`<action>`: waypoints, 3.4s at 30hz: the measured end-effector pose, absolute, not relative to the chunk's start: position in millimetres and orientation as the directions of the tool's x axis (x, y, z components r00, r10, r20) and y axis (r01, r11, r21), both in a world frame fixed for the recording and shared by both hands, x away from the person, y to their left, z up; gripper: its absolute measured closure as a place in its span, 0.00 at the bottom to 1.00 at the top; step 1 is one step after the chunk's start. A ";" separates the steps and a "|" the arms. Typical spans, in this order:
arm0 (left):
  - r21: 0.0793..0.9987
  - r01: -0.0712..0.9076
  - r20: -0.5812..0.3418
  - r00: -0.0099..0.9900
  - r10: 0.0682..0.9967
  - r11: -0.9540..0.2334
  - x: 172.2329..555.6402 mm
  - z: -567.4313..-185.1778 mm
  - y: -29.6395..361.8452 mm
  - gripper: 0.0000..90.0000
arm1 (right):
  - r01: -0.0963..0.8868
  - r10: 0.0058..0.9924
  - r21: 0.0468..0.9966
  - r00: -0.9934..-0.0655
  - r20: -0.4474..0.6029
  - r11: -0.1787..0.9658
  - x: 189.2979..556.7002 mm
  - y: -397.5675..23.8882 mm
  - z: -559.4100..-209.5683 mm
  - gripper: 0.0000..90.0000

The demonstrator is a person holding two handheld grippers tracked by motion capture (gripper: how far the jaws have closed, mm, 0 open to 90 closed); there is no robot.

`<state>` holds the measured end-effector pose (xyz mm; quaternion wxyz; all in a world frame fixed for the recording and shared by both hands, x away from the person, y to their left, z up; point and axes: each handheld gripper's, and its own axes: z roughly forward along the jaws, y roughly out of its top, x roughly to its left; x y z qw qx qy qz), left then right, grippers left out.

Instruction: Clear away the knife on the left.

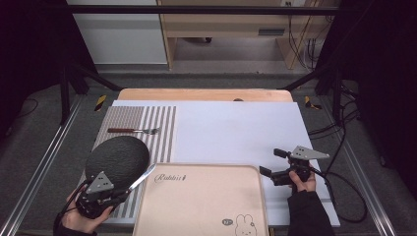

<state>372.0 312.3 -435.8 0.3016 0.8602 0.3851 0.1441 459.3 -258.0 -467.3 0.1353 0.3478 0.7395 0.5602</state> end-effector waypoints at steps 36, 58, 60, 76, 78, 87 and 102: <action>0.668 0.664 -0.065 0.503 0.862 -0.337 377.2 -425.1 261.4 0.86 | 0.368 0.668 0.920 -0.720 0.191 0.134 458.8 -259.8 -468.8 0.01; 0.668 0.701 -0.081 0.403 0.912 -0.250 340.6 -438.8 229.9 0.86 | 0.372 0.662 0.919 -0.723 0.198 0.131 457.9 -259.8 -468.5 0.01; 0.662 0.707 -0.079 0.395 0.915 -0.248 339.0 -441.5 227.9 0.86 | 0.371 0.663 0.919 -0.722 0.197 0.131 457.9 -259.9 -468.4 0.01; 0.609 0.756 -0.073 0.355 0.932 -0.240 336.5 -464.2 220.8 0.86 | 0.372 0.664 0.918 -0.722 0.193 0.138 458.1 -259.4 -469.0 0.01; 0.604 0.761 -0.075 0.352 0.933 -0.239 337.3 -466.1 220.6 0.86 | 0.371 0.664 0.918 -0.723 0.192 0.139 458.2 -259.6 -469.1 0.01; 0.592 0.770 -0.067 0.342 0.937 -0.239 340.1 -471.0 219.7 0.85 | 0.372 0.665 0.918 -0.722 0.192 0.139 458.1 -259.6 -469.0 0.01; 0.640 0.739 -0.108 0.361 0.926 -0.213 343.5 -455.2 228.0 0.72 | 0.371 0.663 0.918 -0.723 0.193 0.138 458.2 -259.6 -469.0 0.01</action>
